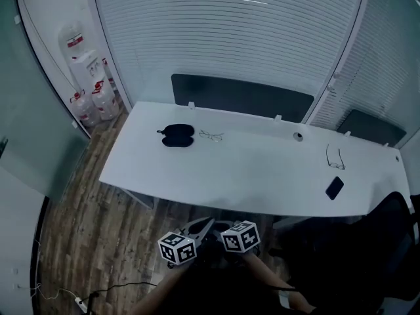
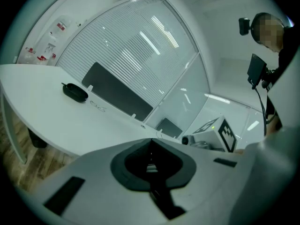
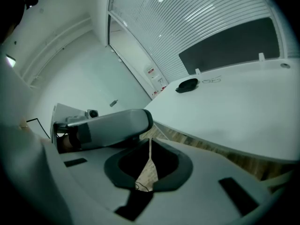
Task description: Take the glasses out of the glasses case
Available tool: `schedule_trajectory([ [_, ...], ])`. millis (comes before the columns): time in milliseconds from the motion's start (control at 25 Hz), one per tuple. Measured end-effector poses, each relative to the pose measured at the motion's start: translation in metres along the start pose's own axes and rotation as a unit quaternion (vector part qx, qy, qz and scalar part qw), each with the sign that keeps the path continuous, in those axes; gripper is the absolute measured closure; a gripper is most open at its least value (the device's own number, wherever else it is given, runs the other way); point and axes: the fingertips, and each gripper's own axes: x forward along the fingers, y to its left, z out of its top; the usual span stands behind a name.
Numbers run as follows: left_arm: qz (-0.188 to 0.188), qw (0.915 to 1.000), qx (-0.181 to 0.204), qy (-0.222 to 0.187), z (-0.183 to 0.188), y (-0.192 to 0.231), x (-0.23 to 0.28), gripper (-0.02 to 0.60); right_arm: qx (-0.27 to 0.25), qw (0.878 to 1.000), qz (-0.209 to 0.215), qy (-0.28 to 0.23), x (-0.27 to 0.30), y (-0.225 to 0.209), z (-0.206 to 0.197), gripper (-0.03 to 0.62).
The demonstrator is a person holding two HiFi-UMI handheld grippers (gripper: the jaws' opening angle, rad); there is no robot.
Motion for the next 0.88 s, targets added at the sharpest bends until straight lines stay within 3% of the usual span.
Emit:
schedule_trajectory([
  [200,0.0,0.9998,0.002,0.019,-0.032,-0.027,0.004,0.571,0.04,0.999,0.016,-0.002,-0.025,-0.003,-0.034,0.565],
  [560,0.043,0.9987,-0.019,-0.02,-0.068,-0.064,-0.009,0.571,-0.012,0.999,0.034,0.024,-0.059,0.008,-0.074,0.565],
  [720,0.05,0.9981,-0.024,-0.027,-0.091,-0.081,-0.017,0.571,-0.015,0.998,0.047,0.031,-0.071,0.018,-0.101,0.565],
  [880,0.049,0.9981,-0.014,-0.036,-0.1,-0.097,-0.018,0.571,-0.05,0.997,0.045,0.024,-0.087,0.022,-0.11,0.575],
])
